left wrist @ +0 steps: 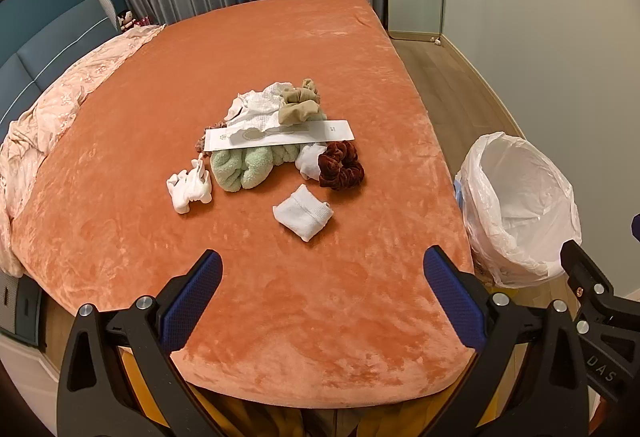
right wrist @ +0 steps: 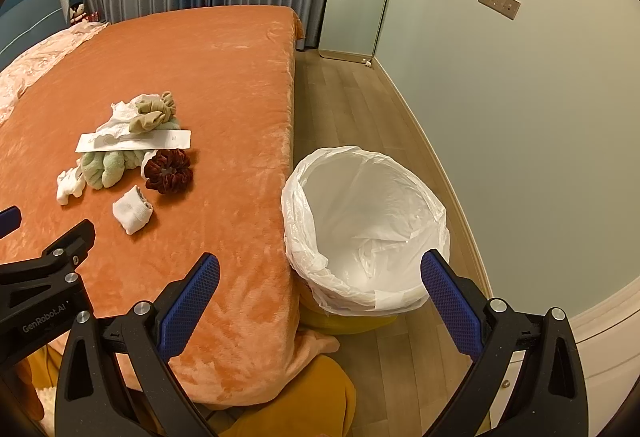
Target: Collect trash
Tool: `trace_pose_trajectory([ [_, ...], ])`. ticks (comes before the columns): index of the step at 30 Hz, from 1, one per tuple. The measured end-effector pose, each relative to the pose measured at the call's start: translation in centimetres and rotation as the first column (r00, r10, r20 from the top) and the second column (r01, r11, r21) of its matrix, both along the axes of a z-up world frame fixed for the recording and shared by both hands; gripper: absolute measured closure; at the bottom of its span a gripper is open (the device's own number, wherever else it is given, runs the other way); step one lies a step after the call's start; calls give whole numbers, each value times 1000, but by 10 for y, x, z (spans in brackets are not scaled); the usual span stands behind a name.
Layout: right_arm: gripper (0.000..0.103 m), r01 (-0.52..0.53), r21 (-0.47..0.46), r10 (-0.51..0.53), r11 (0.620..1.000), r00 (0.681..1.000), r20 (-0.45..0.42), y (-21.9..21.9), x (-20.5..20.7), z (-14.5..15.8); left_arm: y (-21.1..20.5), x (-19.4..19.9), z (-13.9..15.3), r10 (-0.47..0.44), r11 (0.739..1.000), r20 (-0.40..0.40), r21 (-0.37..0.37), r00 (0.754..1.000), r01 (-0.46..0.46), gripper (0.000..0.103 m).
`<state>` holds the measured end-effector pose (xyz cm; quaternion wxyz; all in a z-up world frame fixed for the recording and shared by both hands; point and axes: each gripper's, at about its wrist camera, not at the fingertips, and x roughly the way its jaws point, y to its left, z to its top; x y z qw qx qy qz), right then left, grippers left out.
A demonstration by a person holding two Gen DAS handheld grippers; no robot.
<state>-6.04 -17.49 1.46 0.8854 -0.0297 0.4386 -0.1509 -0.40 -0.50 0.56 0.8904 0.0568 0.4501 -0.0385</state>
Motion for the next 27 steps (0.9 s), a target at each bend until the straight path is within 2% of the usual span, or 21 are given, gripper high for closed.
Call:
trace_pose_trajectory([
  [27,7,4,-6,-4,1000,1000,4,-1,0,2,-2,0,1,-8,1000,2,5,1000,8,7],
])
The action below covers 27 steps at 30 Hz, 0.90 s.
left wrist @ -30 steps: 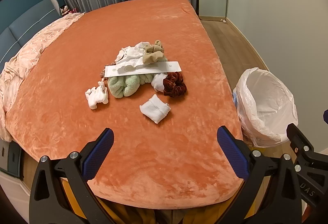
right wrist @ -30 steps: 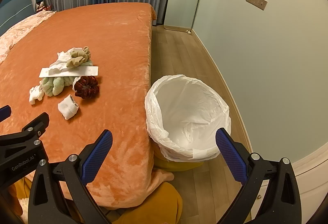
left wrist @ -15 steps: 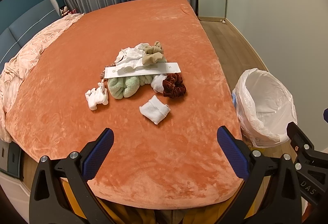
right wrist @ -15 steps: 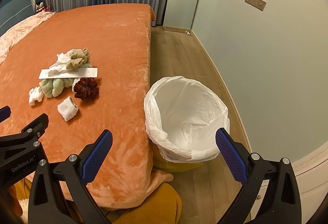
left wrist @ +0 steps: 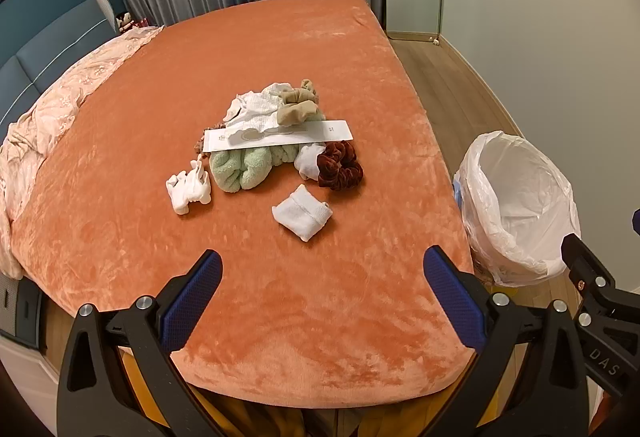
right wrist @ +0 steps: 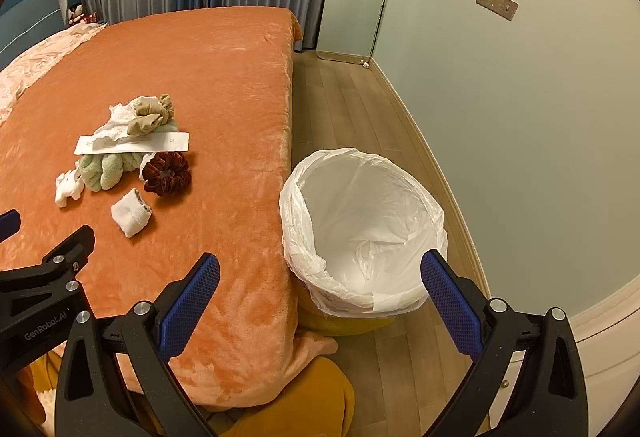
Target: Collect trash
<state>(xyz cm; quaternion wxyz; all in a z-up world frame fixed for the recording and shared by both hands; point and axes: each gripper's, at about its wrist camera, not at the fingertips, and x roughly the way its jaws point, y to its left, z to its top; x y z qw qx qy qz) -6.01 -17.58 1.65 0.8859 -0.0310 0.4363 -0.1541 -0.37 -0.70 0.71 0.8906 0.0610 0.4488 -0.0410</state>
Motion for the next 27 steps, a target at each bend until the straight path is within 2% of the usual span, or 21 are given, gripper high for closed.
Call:
trace_pose_trajectory([
  [19,7,7,-14,-7,1000,1000,7,0,0,0,3,-2,-6,-1,1000,-1,5,1000,1,7],
  [27,7,40,-3,-40,999,998,54,7,9,5,29,13,-12,38,996,2,-80,999,-38,7],
])
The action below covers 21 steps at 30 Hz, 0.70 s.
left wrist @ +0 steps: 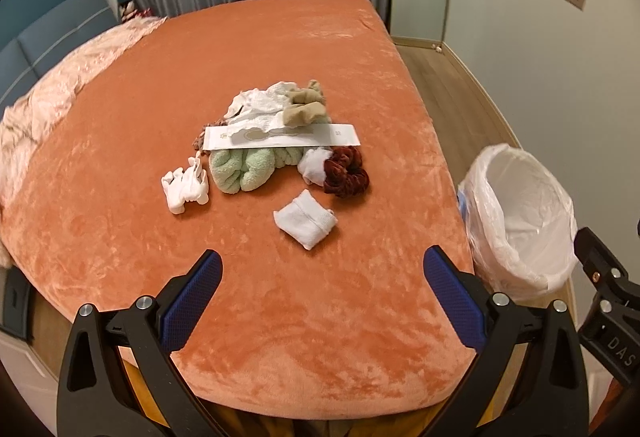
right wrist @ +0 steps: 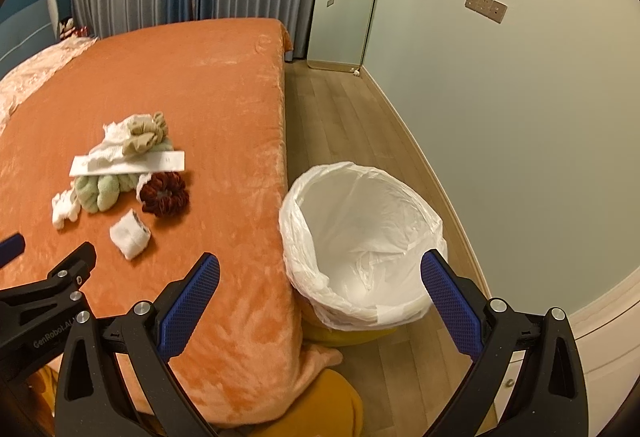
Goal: Collect trash
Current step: 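Grasp the white socks with the left tool while the right tool grasps the folded white sock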
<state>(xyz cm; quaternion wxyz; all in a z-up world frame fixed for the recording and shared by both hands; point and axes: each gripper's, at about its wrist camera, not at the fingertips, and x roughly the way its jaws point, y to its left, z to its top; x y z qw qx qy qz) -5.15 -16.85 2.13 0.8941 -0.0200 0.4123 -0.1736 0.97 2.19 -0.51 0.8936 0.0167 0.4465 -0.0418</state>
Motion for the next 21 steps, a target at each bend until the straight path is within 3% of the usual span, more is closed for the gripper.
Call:
trace_pose_trajectory([
  [6,7,-27,43,26,999,999,24,23,21,-15,51,31,-22,96,995,-19,8,995,-96,7],
  [12,7,-88,96,88,991,996,4,61,54,-42,110,63,-47,182,982,-25,51,983,-180,7],
  [15,7,-137,111,140,984,990,-17,84,73,-58,142,83,-59,232,972,-32,38,972,-231,7],
  [21,7,-188,190,201,964,978,-52,126,116,-94,179,126,-85,221,975,-51,17,974,-220,7],
])
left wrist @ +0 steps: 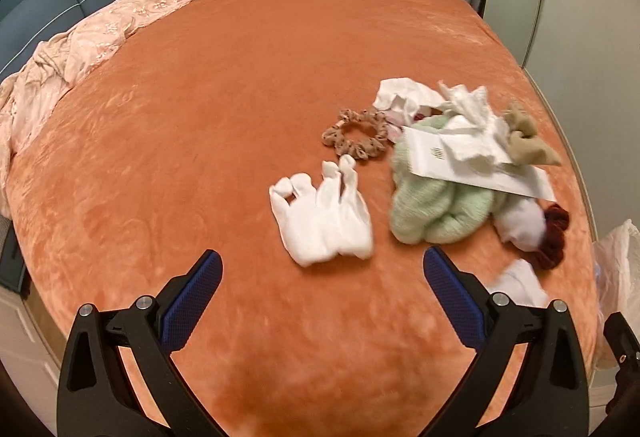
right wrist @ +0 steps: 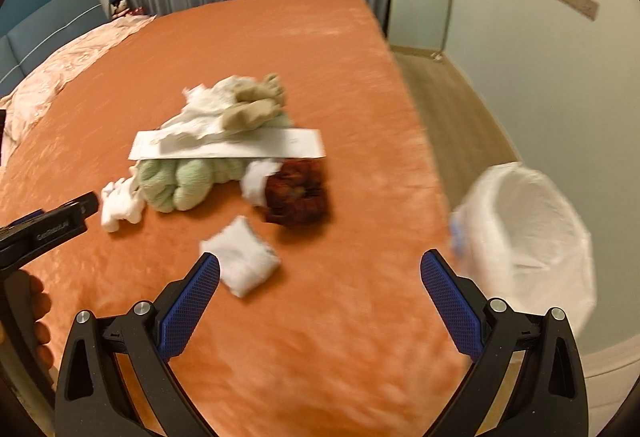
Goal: Collect trash
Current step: 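Grasp the white socks with the left tool while the right tool grasps the folded white sock, then carry both socks over the white trash bin with both tools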
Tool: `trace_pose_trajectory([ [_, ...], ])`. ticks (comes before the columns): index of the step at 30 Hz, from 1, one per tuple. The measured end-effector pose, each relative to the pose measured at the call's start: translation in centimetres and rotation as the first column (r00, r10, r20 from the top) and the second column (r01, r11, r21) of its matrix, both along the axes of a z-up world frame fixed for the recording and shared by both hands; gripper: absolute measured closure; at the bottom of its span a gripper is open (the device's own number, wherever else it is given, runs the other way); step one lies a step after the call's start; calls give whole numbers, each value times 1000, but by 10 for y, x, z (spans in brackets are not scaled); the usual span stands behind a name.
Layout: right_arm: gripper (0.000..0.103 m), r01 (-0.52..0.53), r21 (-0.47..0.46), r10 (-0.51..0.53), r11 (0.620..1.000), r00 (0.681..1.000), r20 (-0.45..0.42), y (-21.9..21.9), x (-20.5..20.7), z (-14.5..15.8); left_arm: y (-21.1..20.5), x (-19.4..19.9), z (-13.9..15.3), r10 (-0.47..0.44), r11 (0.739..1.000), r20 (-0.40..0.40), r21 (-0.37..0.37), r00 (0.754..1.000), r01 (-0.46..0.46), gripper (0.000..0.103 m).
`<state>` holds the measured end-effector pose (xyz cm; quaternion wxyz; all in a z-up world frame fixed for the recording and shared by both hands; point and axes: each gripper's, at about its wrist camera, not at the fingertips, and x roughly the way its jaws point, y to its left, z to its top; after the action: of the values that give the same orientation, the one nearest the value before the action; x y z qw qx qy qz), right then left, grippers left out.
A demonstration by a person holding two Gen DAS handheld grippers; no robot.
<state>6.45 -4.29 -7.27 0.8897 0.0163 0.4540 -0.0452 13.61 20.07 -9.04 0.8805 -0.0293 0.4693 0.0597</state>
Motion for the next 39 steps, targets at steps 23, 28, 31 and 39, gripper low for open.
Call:
trace_pose_trajectory([
  [23,57,16,131,9,991,983,-185,57,55,-88,27,43,-65,-42,968,-138,-251,990,6,81],
  [28,62,28,155,0,987,985,-175,52,44,-76,23,23,-48,-44,960,-122,-281,992,8,82],
  [31,62,31,160,-6,987,988,-156,48,36,-66,14,8,-32,-58,961,-101,-276,993,28,82],
  [39,62,41,160,-29,986,996,-80,31,8,-24,-22,-31,13,-116,954,-38,-283,993,100,82],
])
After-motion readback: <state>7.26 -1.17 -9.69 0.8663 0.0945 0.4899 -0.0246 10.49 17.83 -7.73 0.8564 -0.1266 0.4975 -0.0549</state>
